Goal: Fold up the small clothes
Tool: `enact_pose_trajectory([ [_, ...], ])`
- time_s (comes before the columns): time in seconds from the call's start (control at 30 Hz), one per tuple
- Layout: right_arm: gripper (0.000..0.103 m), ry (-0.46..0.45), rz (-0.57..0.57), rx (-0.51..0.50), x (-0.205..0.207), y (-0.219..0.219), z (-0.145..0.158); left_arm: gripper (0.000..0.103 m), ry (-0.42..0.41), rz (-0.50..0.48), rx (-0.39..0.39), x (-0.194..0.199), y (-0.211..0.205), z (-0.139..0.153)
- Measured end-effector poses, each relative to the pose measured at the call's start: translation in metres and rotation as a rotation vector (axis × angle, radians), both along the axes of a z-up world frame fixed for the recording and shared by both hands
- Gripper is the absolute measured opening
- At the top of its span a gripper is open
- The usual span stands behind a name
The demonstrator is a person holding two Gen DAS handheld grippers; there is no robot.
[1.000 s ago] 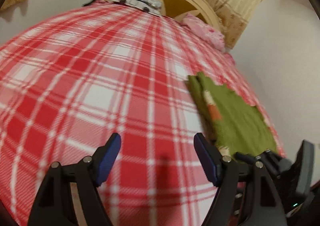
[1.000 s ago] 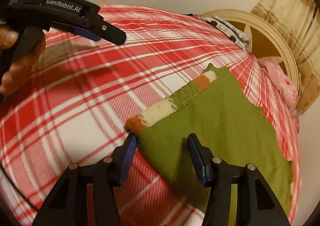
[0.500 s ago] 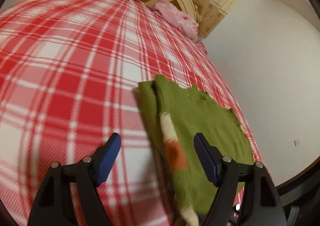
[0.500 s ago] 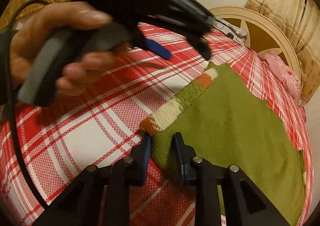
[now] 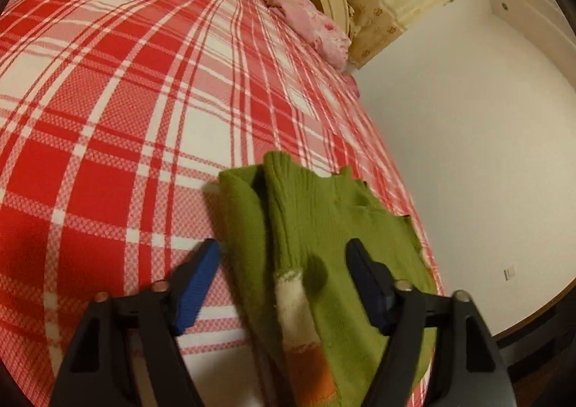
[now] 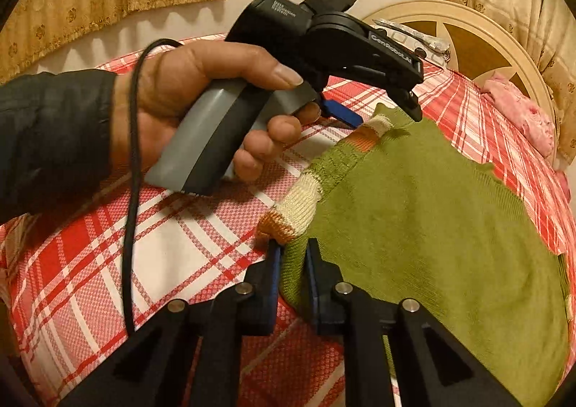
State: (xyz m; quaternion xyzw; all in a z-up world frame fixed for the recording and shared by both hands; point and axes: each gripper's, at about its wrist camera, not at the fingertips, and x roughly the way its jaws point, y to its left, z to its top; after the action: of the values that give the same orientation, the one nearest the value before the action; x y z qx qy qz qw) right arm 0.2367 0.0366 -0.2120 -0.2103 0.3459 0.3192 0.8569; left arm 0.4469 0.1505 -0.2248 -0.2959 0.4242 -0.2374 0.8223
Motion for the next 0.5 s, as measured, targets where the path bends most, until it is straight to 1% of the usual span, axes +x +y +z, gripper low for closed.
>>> enact_pose_trajectory([
  [0.07, 0.013, 0.005, 0.001, 0.007, 0.000, -0.001, 0.000, 0.068, 0.001, -0.020, -0.004, -0.001, -0.004, 0.001],
  [0.13, 0.013, 0.008, 0.002, 0.011, 0.000, -0.002, 0.000, 0.055, 0.002, -0.029, 0.007, -0.002, -0.008, 0.002],
  [0.2, 0.013, 0.009, 0.003, 0.016, 0.000, -0.003, 0.001, 0.023, 0.006, -0.025, 0.018, -0.003, -0.010, 0.002],
  [0.23, 0.011, 0.009, 0.005, 0.016, -0.001, -0.004, 0.001, 0.017, 0.011, -0.024, 0.023, -0.002, -0.009, 0.001],
  [0.27, 0.011, 0.005, 0.007, 0.015, -0.002, -0.004, 0.002, 0.015, 0.016, -0.028, 0.021, -0.003, -0.008, 0.001],
  [0.37, 0.010, -0.005, 0.005, 0.031, -0.003, -0.011, 0.009, 0.014, 0.025, -0.020, 0.000, -0.005, -0.003, 0.006],
  [0.5, 0.010, 0.011, -0.029, 0.088, 0.004, -0.029, 0.021, 0.013, 0.002, -0.025, -0.002, -0.005, -0.007, 0.019],
])
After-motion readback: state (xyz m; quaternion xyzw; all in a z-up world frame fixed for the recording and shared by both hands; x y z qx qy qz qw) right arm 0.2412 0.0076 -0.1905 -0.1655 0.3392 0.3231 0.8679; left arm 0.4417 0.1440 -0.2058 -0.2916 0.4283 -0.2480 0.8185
